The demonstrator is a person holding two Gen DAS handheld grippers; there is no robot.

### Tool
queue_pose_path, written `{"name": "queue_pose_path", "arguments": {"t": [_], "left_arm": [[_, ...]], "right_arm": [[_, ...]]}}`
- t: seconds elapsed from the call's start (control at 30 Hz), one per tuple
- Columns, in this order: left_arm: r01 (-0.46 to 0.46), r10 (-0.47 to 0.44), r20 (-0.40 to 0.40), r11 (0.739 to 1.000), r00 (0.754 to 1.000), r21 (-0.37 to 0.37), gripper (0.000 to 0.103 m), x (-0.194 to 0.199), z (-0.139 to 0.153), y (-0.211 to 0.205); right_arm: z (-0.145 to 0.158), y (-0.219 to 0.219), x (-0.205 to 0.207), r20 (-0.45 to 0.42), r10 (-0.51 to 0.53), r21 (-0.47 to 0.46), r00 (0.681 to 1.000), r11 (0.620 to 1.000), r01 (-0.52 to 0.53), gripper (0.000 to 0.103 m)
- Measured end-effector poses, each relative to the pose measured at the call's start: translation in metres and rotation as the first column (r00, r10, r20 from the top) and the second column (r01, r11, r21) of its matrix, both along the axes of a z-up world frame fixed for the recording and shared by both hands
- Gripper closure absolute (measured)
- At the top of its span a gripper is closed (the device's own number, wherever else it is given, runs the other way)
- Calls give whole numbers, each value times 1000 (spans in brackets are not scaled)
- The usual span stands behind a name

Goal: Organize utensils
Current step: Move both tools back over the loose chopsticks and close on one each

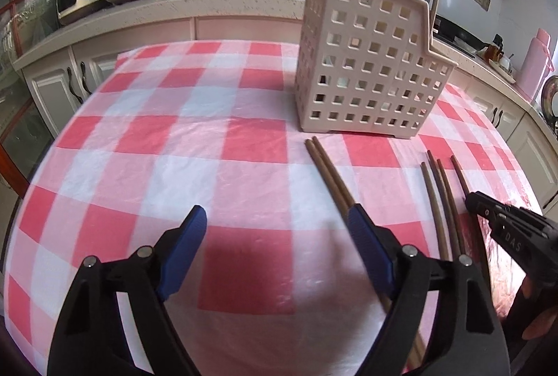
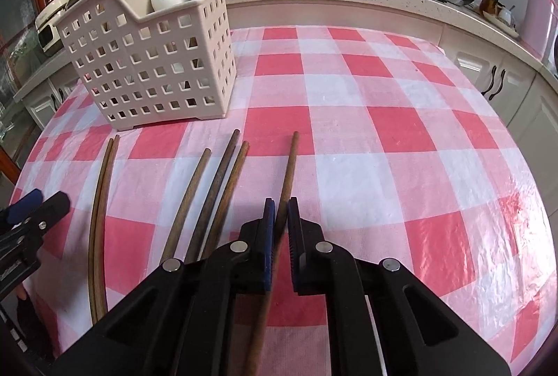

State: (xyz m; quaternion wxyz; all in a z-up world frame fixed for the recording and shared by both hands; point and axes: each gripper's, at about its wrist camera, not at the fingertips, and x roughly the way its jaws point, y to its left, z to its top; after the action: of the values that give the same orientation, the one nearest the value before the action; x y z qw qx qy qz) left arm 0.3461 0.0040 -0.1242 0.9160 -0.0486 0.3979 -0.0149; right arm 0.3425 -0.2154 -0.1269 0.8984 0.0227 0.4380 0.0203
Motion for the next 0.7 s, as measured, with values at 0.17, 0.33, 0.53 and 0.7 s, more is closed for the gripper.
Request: {"name": "queue_pose_path", "arguments": {"t": [0.17, 0.33, 0.53, 0.7], "left_arm": [[-20, 20, -56, 1000, 998, -5, 37, 15, -6, -8], [-25, 26, -61, 1000, 998, 11, 37, 19, -7, -16], [-52, 55, -77, 998, 995, 40, 40, 23, -10, -23], [-47, 51, -71, 998, 996, 52, 57, 23, -9, -27]], "right_arm": [[-1, -5, 0, -1, 2, 40, 1000, 999, -2, 95], [-1, -6, -1, 4, 9, 53, 1000, 999, -10, 95], [-2, -10, 0, 3, 16, 91, 1000, 996, -16, 95], [-1, -12, 0, 0, 16, 111, 1000, 994, -16, 95]]}}
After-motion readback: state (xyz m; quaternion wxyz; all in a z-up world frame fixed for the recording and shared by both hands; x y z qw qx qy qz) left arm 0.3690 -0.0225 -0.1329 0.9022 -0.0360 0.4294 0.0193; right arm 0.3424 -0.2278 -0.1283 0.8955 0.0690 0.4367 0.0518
